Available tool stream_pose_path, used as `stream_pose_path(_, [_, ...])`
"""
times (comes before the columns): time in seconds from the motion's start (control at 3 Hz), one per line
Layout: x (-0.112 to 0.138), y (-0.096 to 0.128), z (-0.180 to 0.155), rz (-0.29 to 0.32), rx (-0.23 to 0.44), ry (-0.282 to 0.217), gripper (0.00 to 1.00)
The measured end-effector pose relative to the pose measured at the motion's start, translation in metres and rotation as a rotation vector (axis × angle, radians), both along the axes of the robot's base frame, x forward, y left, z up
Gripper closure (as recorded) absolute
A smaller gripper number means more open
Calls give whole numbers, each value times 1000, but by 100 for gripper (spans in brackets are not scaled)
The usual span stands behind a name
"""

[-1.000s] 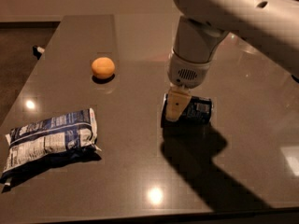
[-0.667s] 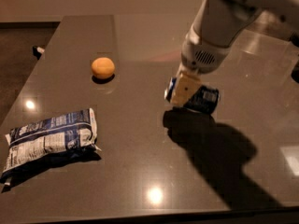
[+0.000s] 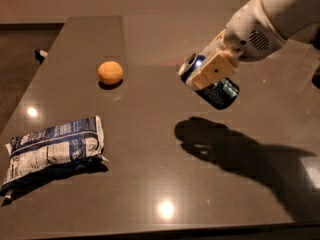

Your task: Place pepsi can upright

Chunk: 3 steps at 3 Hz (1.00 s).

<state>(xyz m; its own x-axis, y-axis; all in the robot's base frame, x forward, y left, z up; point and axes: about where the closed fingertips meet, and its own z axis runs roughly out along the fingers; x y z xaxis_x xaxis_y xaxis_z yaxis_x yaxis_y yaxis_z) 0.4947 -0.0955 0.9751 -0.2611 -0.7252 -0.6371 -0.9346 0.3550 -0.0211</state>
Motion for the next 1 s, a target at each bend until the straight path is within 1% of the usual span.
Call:
stream_pose_path(0.33, [0, 0, 5, -42, 187, -49, 100])
stream_pose_path(0.67, [2, 1, 5, -73, 332, -105, 100])
stream_pose_path(1.0, [5, -2, 0, -118, 469, -164, 100])
